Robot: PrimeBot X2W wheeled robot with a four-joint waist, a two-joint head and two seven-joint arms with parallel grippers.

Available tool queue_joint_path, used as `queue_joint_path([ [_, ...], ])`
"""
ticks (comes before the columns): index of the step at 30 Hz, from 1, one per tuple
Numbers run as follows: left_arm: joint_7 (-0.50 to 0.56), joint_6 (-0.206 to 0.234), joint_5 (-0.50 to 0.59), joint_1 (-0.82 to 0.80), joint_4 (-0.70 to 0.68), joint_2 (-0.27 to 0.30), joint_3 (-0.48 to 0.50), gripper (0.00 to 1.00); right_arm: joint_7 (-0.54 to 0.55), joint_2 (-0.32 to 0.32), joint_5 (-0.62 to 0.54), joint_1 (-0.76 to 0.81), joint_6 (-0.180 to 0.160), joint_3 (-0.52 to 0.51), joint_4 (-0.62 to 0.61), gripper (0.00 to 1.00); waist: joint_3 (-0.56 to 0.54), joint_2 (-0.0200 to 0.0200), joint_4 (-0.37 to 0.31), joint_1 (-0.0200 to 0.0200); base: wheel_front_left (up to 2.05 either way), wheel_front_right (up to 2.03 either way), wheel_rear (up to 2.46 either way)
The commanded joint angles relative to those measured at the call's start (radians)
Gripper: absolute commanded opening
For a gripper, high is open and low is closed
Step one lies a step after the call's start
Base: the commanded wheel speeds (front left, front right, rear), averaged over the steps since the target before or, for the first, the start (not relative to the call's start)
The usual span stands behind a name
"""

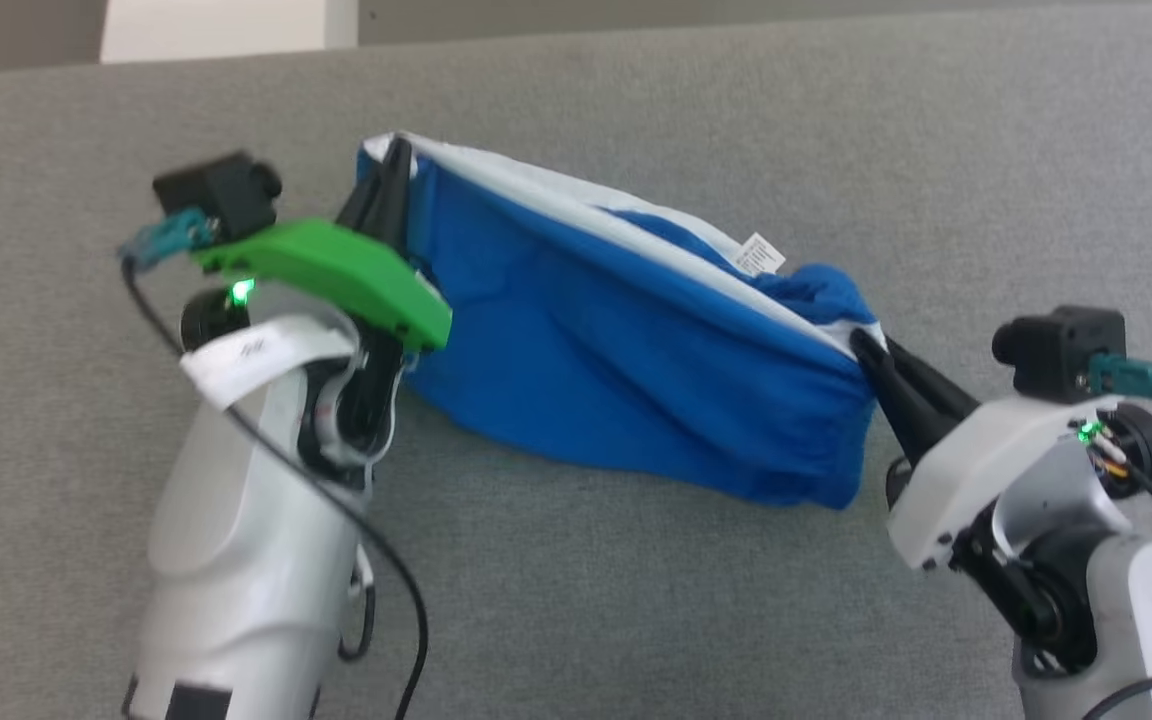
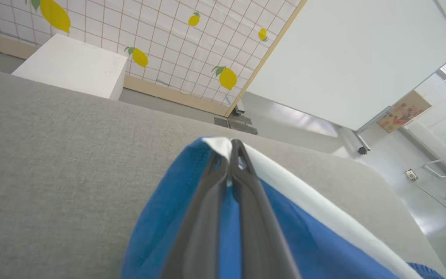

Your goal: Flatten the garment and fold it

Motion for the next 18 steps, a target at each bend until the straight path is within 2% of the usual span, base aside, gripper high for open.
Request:
queue_joint_path([
  [1,-0.006,0.008,0.028,-0.05,0.036,0.005,-0.011,0.0,-0.01,0.006,-0.01,-0.03,-0.002,-0.008,0.016,0.0,0.067,0.0,-0.033,0.0,0.0,0.0,0.0],
  [10,0.019,0.061,0.171,-0.291,0.331,0.034,-0.095,0.0,-0.028,0.026,-0.026,-0.135,-0.002,0.003,0.107,0.0,0.147,0.0,-0.067,0.0,0.0,0.0,0.0],
  [17,0.153,0.049,0.223,-0.377,0.521,0.048,-0.172,0.0,-0.003,0.029,-0.049,-0.191,-0.002,0.012,0.168,0.0,0.168,0.0,-0.093,0.0,0.0,0.0,0.0],
  [18,0.164,0.047,0.222,-0.383,0.535,0.047,-0.175,0.15,0.002,0.029,-0.05,-0.195,-0.002,0.011,0.174,0.0,0.168,0.0,-0.094,0.0,0.0,0.0,0.0],
])
